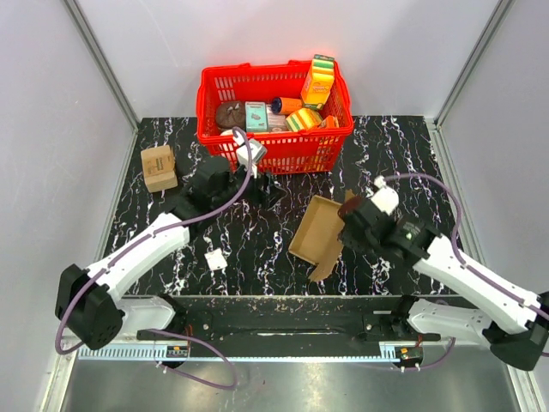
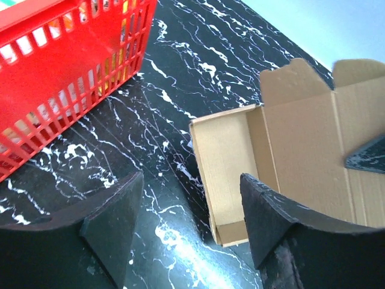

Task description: Fold the paper box

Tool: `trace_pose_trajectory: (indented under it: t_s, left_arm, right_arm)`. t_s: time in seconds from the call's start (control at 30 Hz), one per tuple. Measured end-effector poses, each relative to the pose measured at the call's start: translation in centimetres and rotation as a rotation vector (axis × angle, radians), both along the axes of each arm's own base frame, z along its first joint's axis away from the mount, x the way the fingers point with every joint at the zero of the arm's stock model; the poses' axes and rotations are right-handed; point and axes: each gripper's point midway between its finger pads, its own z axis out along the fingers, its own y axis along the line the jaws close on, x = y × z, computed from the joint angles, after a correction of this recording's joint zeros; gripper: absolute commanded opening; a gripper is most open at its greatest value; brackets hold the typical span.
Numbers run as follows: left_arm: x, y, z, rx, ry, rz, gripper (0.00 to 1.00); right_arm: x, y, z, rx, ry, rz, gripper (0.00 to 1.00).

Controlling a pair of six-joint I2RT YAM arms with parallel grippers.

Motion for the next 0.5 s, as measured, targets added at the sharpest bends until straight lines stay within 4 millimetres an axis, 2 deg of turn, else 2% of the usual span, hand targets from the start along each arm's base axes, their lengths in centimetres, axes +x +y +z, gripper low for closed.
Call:
trace_pose_trajectory:
  t_s: [0.1, 0.27, 0.4, 0.5]
  left_arm:
    - [-0.9, 1.5, 0.4, 0.026, 0.017, 0.039, 0.68]
    - [-2.8, 4.1, 0.6, 0.064, 0.052, 0.104, 0.64]
    - [-4.4, 6.1, 0.0, 0.078, 0.091, 0.159, 0.61]
    - [-5.3, 7.4, -1.0, 0.092, 0.13, 0.208, 0.74]
  right_arm:
    - [1.0, 1.1, 0.3, -0.071, 0.053, 0.164, 0.0]
    - [1.2, 3.5, 0.2, -0.159, 0.12, 0.478, 0.0]
    - [1.8, 4.7, 0.5, -0.242, 0.116, 0.717, 0.0]
    - [2.3, 4.9, 0.5, -0.309, 0.107, 0.847, 0.0]
